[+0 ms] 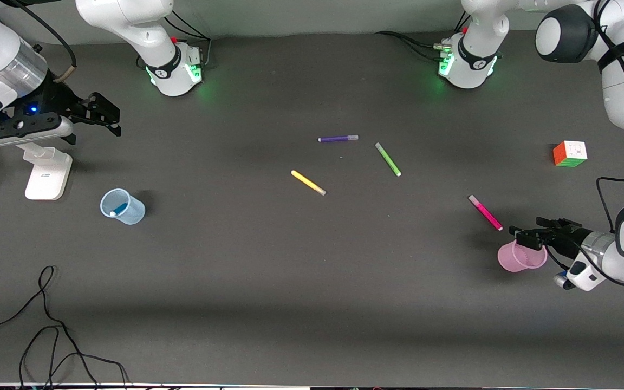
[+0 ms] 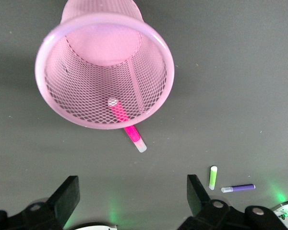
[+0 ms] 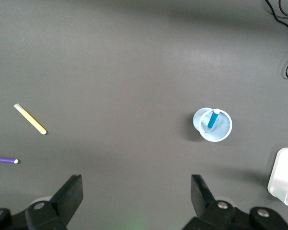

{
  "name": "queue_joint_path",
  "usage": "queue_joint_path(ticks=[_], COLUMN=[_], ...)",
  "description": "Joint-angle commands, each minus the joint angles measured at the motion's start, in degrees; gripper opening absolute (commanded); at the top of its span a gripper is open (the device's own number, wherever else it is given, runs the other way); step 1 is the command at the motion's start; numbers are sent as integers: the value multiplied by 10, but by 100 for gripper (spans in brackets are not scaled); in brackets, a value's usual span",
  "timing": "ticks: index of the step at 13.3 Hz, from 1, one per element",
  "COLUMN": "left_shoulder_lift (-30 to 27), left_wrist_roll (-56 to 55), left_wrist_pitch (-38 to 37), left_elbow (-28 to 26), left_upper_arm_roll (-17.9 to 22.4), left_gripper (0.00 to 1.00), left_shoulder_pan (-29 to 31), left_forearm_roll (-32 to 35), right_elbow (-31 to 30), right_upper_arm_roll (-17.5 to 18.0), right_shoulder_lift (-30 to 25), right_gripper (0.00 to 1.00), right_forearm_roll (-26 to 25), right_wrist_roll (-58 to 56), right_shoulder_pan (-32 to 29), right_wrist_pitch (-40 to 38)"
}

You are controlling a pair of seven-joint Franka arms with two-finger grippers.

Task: Place pink and blue markers in matching cups

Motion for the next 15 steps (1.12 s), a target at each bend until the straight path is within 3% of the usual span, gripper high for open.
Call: queue_joint_path(ticks=[1, 3, 5, 7, 9, 13, 15], left_shoulder_lift=[-41, -105, -194, -237, -228, -231, -224], left_wrist_roll=[-6, -54, -87, -146, -220, -237, -237], left_wrist_pitch=[-26, -18, 21, 78, 129, 323, 370], left_elbow=[-13, -63, -167, -268, -325, -470, -477], left_upper_arm_roll=[5, 5, 5, 2, 1, 1, 1], left_gripper=[99, 99, 99, 100, 100, 98, 96], left_shoulder_pan=[-32, -69, -103, -107, -120, -128, -128], left_forearm_roll=[28, 67, 96, 96, 91, 91, 95], right_elbow=[20, 29, 29, 32, 40, 42, 42], right_upper_arm_roll=[0, -9, -40, -64, -68, -75, -75], right_shoulder_lift=[9, 9, 14, 26, 28, 39, 50], right_gripper=[100, 100, 100, 100, 100, 100, 100], right_forearm_roll=[-13, -13, -13, -7, -7, -8, -9], right_wrist_roll=[6, 6, -25, -65, -63, -61, -56], right_shoulder_pan=[2, 1, 0, -1, 0, -3, -2], right_wrist_pitch=[-6, -12, -12, -5, -5, 2, 10])
